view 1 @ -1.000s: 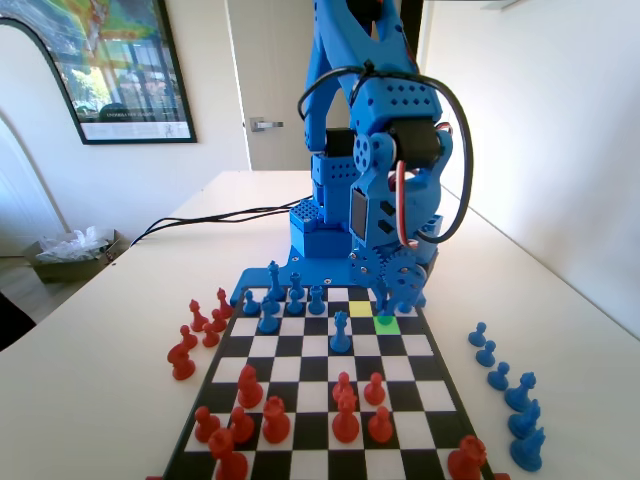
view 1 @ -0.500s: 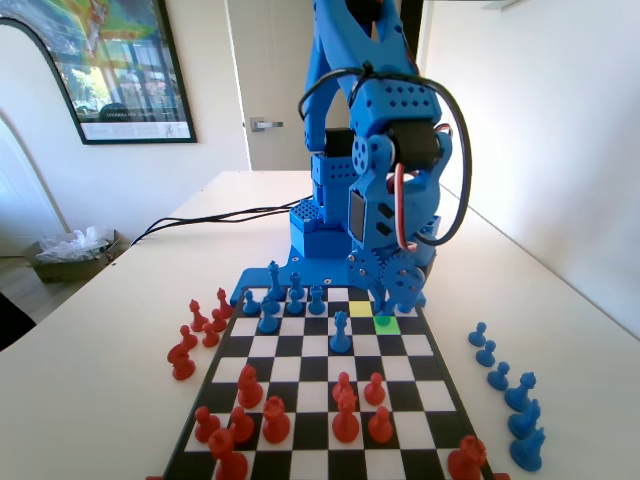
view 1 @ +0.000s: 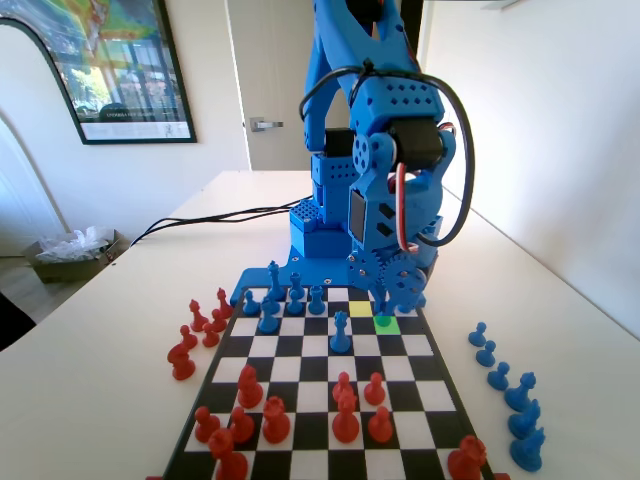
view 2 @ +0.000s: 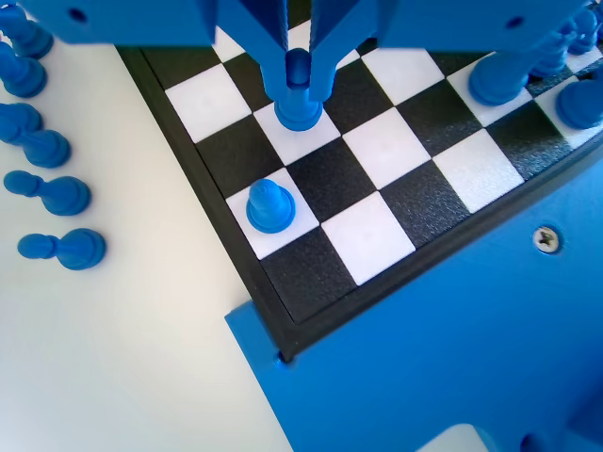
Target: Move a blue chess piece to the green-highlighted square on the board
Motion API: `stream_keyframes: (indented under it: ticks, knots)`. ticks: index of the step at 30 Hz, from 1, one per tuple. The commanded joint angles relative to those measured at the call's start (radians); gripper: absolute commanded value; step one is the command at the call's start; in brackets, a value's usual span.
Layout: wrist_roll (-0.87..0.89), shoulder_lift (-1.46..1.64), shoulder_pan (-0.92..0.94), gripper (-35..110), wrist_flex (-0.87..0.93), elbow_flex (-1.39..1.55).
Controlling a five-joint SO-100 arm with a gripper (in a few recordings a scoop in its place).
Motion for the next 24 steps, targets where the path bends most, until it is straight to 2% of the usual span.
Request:
stream_keyframes:
  ticks: [1, 24]
  knots:
    - [-0.005, 0.017, -0.023, 1, -0.005, -0.048]
    - [-0.026, 0.002, -0.020, 6, -0.026, -0.028]
